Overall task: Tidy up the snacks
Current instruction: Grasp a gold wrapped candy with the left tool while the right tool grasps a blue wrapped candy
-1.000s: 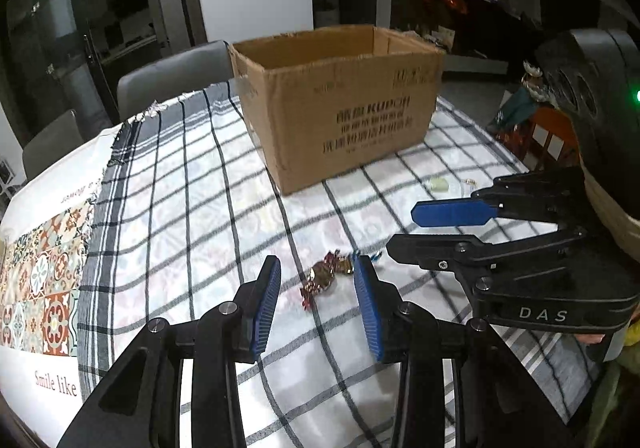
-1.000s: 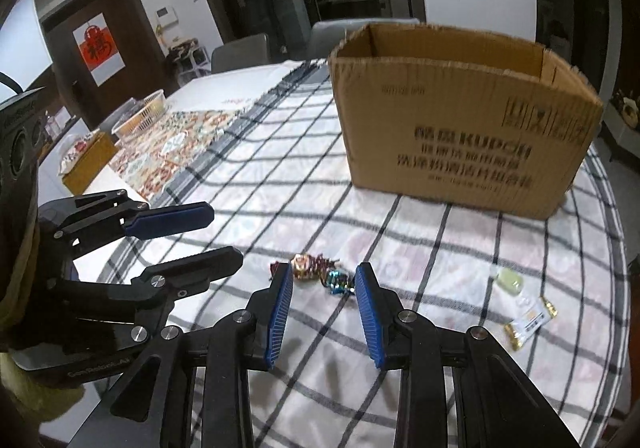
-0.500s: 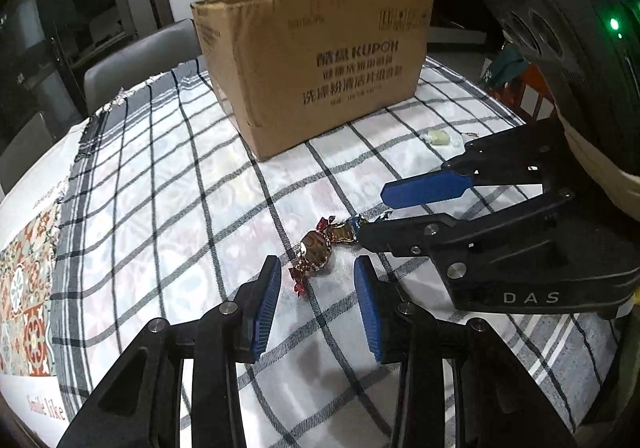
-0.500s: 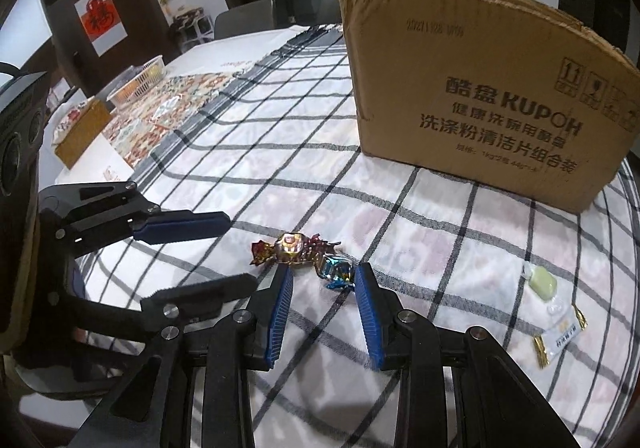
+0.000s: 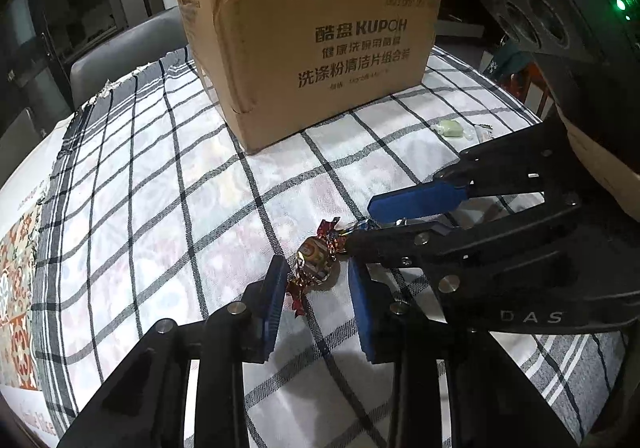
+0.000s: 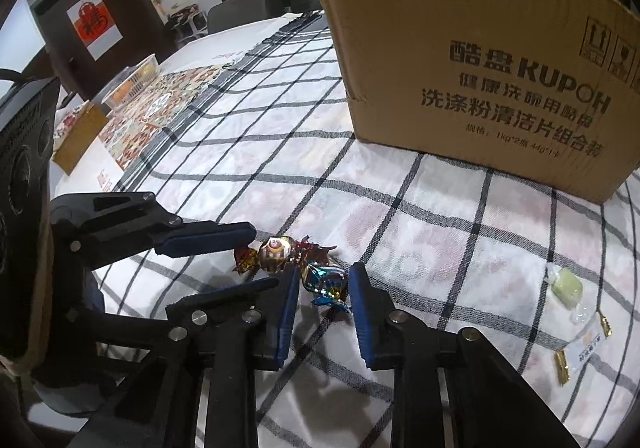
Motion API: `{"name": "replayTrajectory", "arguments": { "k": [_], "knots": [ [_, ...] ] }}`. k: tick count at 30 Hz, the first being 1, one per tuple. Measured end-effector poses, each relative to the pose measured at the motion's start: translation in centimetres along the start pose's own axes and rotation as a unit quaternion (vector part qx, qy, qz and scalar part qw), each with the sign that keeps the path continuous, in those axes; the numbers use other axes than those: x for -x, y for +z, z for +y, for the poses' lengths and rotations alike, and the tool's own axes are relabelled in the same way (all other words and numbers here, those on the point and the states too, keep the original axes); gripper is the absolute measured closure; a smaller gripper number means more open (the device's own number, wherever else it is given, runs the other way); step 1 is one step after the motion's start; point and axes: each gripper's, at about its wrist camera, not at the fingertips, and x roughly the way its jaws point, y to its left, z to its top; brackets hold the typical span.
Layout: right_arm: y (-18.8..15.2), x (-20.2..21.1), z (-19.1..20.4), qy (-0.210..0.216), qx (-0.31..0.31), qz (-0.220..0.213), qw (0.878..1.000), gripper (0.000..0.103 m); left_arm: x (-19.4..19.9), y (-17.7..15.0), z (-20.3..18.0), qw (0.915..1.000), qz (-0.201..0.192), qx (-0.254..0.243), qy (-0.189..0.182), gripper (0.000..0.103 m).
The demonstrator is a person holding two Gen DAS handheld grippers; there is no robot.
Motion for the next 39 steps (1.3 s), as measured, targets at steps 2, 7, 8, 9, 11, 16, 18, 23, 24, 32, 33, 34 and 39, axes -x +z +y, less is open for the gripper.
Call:
{"name": "replayTrajectory", "arguments": {
  "k": [2,7,8,9,11,16,18,23,24,32,33,34,39],
  "knots": [
    [-0.1,-0.3,-0.1,0.006,-0.003,0.004,1.0,0.079,-0.3,0.0,-0.1,1.0,0.003,-0.001,-0.002,0.074],
    [-0.2,-0.3,0.0,0.003,-0.002,-0.002,1.0,0.08,-0.9,-0.1,0.1,0.9999,0.008,0.009,-0.004,0.079],
    [-0.2,-0.3,0.0,0.0,-0.002,-0.004,1.0,0.08,-1.0,-0.1,0.1,0.9999,0.008,0.012,-0.004,0.079],
    [-0.3,-0.2,0.1,-0.003,-0.002,-0.007,1.0,0.08,-1.0,-0.1,0.1,0.9999,0.007,0.015,-0.005,0.08],
    [-0.4,0.1,-0.1,-0.008,-0.01,-0.013,1.0,0.08,-0.9,-0.1,0.2,0.9997,0.006,0.022,-0.002,0.08],
    [-0.9,1.0,-0.7,-0.019,-0.026,-0.026,0.999,0.081,0.0,0.1,0.1,0.9993,0.0,0.037,0.009,0.081],
    [-1.0,1.3,-0.9,-0.019,-0.029,-0.029,0.999,0.081,0.4,0.2,-0.1,0.999,-0.003,0.041,0.014,0.081],
    [-1.3,2.3,-1.1,-0.021,-0.042,-0.04,0.998,0.082,1.5,0.3,-0.3,0.9975,-0.007,0.065,0.025,0.081],
    [-1.4,2.5,-1.1,-0.022,-0.043,-0.042,0.998,0.082,1.8,0.4,-0.3,0.9971,-0.01,0.07,0.027,0.081],
    [-1.8,4.8,-0.8,-0.032,-0.042,-0.063,0.997,0.085,4.3,1.1,-1.0,0.9952,-0.036,0.084,0.034,0.081],
    [-1.8,5.0,-0.8,-0.033,-0.043,-0.065,0.996,0.085,4.5,1.2,-1.1,0.9951,-0.038,0.084,0.035,0.081],
    [-1.9,5.3,-0.9,-0.034,-0.044,-0.066,0.996,0.085,4.7,1.3,-1.2,0.995,-0.04,0.084,0.036,0.081],
    [-2.1,6.5,-0.9,-0.034,-0.047,-0.078,0.995,0.086,5.5,1.6,-1.7,0.9943,-0.044,0.087,0.042,0.081]
  ]
}}
